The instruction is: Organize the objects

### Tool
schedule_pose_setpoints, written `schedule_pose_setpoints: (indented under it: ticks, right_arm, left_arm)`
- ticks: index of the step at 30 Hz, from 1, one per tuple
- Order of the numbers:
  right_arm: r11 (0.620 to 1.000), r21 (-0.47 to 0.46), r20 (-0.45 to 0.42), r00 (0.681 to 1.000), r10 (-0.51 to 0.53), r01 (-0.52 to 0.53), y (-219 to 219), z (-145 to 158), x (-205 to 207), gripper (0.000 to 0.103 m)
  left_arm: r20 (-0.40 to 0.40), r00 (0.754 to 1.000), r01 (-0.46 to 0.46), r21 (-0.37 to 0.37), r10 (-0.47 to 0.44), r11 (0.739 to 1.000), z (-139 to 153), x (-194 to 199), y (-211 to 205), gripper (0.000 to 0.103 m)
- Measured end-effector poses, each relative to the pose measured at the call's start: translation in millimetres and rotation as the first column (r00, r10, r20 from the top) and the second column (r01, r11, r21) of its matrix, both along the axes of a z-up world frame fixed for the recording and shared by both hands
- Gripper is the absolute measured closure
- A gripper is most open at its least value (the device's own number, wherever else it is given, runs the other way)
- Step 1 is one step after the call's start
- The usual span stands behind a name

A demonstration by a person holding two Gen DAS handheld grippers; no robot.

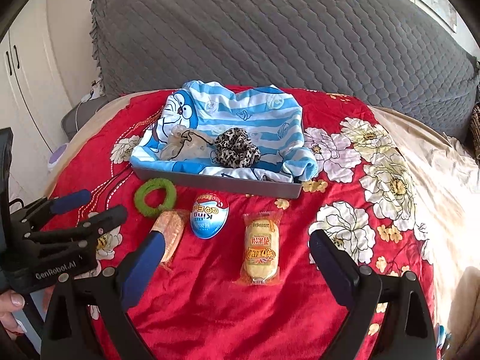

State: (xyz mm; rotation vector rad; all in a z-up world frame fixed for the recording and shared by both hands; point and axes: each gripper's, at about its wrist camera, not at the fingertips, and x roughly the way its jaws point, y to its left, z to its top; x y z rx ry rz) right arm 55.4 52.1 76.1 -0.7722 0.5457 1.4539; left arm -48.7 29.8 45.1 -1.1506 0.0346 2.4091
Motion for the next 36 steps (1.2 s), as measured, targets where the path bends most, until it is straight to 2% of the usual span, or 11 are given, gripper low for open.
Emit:
schedule_pose_setpoints:
  ticks: [14,36]
  right_arm:
    - [1.000,-0.018,0.005,1.000,-0.008,0.009,-13.4,-6.4,0.3,0.006]
    - [0.998,-0.057,0.005,1.000,-0.012,0.012,-8.4,-21.0,2.8,0.006]
  left_arm:
    - [0.007,0.999,0.041,-0.023,-0.041,0.999,-5.3,19.8,5.8,0.023]
    - [0.041,0.998,0.042,-0.013,-0.041,0.999,-21.4,10.8,8.4,0.022]
